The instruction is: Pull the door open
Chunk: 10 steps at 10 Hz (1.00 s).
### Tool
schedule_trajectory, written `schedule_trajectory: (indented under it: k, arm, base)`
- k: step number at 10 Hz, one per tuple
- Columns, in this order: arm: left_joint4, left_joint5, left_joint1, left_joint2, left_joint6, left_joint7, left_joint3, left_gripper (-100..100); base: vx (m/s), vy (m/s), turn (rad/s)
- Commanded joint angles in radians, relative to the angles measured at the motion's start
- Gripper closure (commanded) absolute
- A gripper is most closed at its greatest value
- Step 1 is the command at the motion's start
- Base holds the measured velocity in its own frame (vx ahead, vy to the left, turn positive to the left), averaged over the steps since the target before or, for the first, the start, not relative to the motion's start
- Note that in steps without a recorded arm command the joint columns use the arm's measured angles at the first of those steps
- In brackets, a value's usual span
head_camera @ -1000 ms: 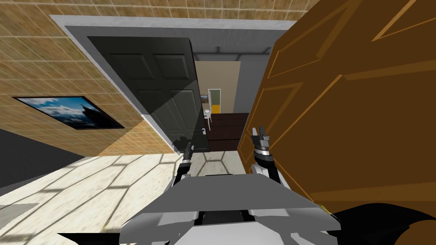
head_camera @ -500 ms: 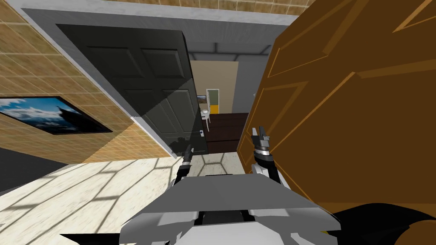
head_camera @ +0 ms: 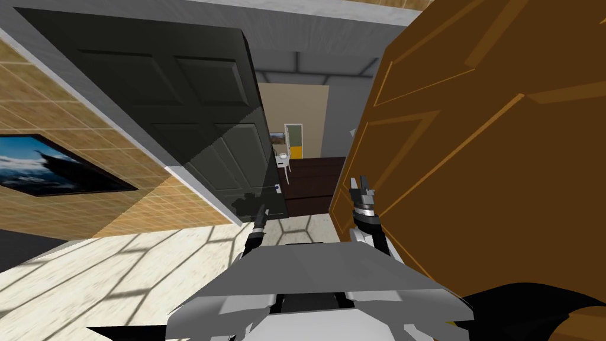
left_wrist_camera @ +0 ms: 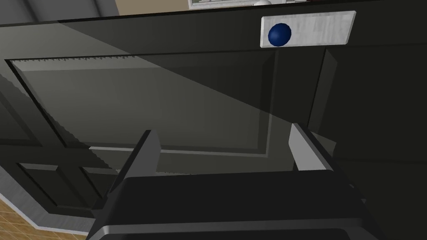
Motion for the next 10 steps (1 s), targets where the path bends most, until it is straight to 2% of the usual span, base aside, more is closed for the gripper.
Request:
schedule_trajectory:
  k: [1, 6, 10]
  arm:
    - [0.034, 0.001, -0.009, 0.001, -0.007, 0.003, 0.001, -100]
    - [0.129, 0.006, -0.027, 0.011, -0.025, 0.019, 0.004, -100]
    - [0.217, 0.01, -0.043, 0.019, -0.042, 0.033, 0.007, -100]
  base:
    - [0.104, 0.017, -0.044]
    - [0.102, 0.007, -0.048]
    - [0.167, 0.019, -0.063]
